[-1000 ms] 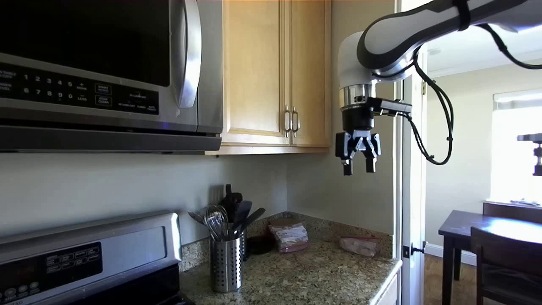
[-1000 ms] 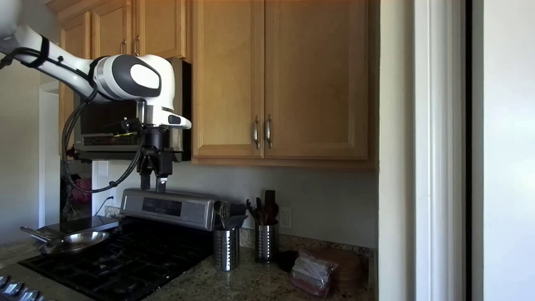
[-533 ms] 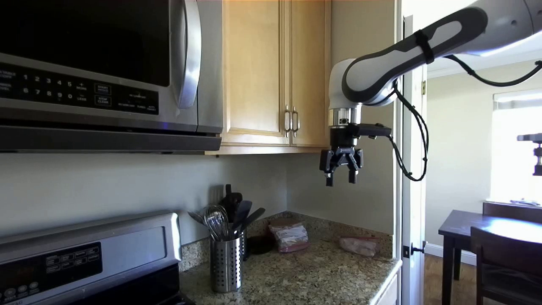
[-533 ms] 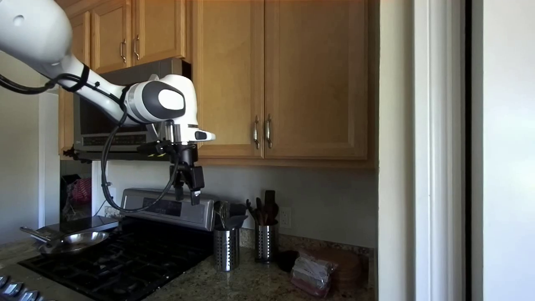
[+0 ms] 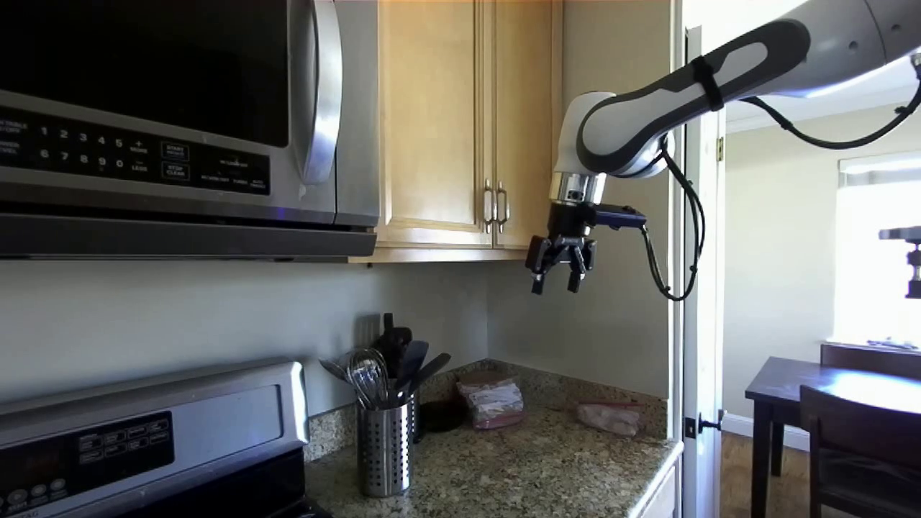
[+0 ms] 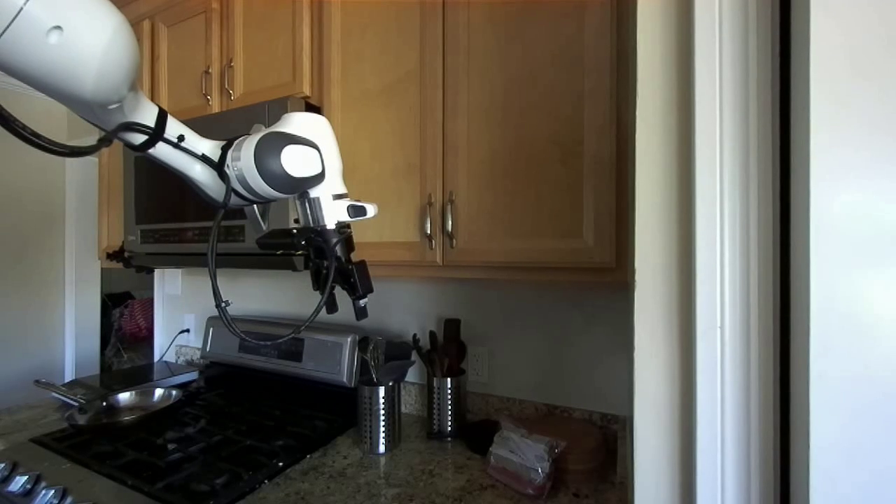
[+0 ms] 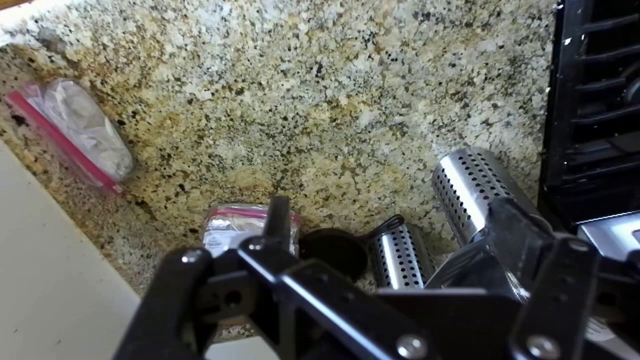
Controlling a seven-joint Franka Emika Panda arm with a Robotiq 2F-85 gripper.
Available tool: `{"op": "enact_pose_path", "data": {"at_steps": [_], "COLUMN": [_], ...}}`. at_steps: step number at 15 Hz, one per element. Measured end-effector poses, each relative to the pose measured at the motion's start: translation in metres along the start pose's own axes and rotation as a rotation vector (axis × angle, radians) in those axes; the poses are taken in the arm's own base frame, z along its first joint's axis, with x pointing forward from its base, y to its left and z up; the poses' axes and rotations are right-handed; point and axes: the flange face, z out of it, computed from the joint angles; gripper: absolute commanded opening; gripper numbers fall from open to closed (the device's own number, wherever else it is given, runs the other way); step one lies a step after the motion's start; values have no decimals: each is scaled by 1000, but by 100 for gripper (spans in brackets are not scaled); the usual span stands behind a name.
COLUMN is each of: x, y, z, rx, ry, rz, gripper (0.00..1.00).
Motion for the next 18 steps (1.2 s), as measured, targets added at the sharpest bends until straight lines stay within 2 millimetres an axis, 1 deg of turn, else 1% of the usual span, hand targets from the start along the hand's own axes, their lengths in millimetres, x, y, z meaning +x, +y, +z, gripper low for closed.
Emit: {"op": "enact_pose_path", "data": {"at_steps": [6,8,10,15,18], "x": [0,3,11,37,53], "y": [-1,-2,-3,-4,3], "z": [1,-2,-12,-48,-58], "rx": [0,6,22,44,37], "ry": [-3,22,92,289,365], "rz": [-1,-3,-25,-141,-187], "gripper": [100,100,100,100,100]}}
